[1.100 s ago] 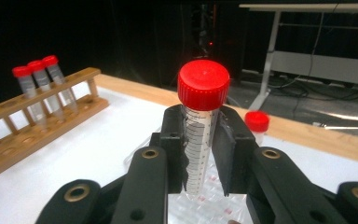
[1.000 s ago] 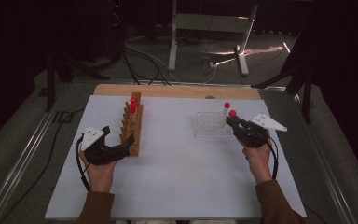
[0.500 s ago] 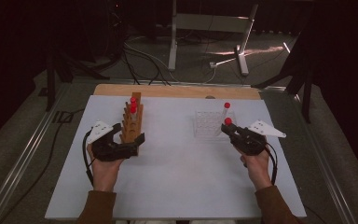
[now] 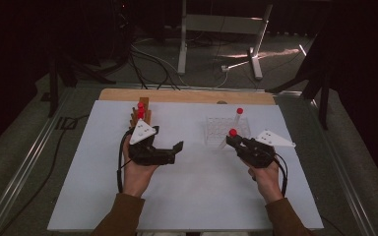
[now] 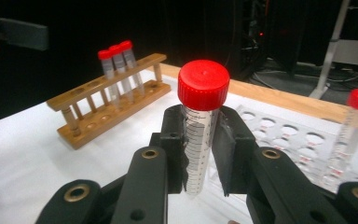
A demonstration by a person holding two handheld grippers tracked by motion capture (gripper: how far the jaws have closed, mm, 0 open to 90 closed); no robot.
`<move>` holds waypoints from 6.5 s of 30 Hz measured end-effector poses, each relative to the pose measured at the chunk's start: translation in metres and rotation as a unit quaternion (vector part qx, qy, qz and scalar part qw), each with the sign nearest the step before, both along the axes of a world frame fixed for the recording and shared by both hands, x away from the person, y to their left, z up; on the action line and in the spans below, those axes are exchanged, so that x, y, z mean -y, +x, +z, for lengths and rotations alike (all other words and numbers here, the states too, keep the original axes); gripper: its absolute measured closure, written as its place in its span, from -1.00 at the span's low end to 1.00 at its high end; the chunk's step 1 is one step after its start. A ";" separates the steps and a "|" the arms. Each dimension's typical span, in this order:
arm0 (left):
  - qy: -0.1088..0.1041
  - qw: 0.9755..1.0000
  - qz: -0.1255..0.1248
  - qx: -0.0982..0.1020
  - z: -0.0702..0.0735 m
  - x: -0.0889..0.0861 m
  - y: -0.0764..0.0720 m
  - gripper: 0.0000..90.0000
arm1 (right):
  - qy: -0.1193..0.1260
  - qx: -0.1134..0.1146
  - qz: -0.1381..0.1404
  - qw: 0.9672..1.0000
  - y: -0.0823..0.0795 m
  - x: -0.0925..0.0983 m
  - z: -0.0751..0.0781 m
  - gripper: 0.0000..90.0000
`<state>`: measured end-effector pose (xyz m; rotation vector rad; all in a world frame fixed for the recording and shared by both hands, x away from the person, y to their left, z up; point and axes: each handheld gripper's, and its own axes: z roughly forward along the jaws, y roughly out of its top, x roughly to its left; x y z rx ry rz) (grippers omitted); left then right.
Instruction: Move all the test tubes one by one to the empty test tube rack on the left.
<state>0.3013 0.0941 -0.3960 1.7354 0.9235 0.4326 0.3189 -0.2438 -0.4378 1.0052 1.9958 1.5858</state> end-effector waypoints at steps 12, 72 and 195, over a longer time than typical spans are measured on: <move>-0.014 0.999 -0.031 -0.011 0.003 0.041 0.009 -0.86 | -0.020 -0.014 0.016 1.000 -0.005 -0.017 -0.001 0.65; 0.027 0.998 -0.044 -0.031 0.001 0.081 0.030 0.57 | -0.050 -0.047 0.029 0.997 0.002 -0.026 -0.009 -0.97; -0.030 0.987 0.151 -0.036 -0.033 -0.097 0.028 -0.73 | -0.020 -0.038 0.023 0.999 0.002 -0.012 -0.005 -1.00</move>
